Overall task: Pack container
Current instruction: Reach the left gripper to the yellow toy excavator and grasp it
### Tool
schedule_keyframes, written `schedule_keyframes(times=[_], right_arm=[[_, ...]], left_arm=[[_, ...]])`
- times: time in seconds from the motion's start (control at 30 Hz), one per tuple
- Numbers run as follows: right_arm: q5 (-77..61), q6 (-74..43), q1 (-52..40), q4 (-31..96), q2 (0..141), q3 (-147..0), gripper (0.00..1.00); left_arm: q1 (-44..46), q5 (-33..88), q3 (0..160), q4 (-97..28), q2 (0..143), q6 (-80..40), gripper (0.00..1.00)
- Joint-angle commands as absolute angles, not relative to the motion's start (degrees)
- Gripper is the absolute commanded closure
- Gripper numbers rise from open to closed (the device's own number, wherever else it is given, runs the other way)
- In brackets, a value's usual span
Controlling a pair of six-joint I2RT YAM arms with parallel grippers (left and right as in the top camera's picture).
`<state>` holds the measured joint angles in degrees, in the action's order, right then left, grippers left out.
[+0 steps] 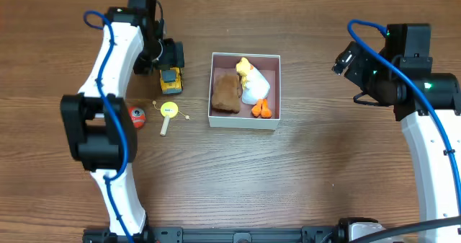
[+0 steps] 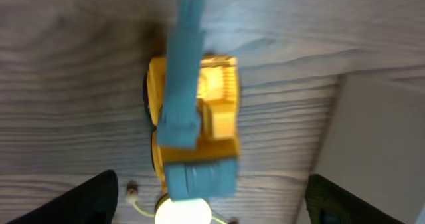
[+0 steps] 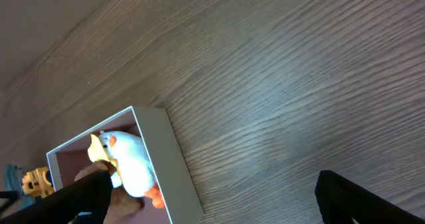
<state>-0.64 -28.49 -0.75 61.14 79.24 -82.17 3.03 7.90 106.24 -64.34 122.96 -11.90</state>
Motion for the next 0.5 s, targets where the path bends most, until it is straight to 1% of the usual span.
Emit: schedule_keyframes(times=[0.0, 0.2, 0.33, 0.47], right_arm=[[-0.51, -28.45, -0.58, 61.06, 79.31, -82.83, 0.0], [-0.49, -28.42, -0.58, 61.08, 79.31, -82.83, 0.0], [-0.47, -28.4, -0.56, 61.25, 79.31, -82.83, 0.0], [0.14, -28.23, -0.56, 61.39, 79.31, -82.83, 0.0]], left_arm=[[3.75, 7.09, 108.12, -65.06, 126.39, -12.45, 0.24], [4.95, 3.81, 108.12, -65.19, 129.19, -12.43, 0.27], [4.95, 3.27, 108.12, -65.17, 129.75, -11.55, 0.24], [4.95, 1.34, 108.09, -65.41, 129.97, -10.04, 0.28]])
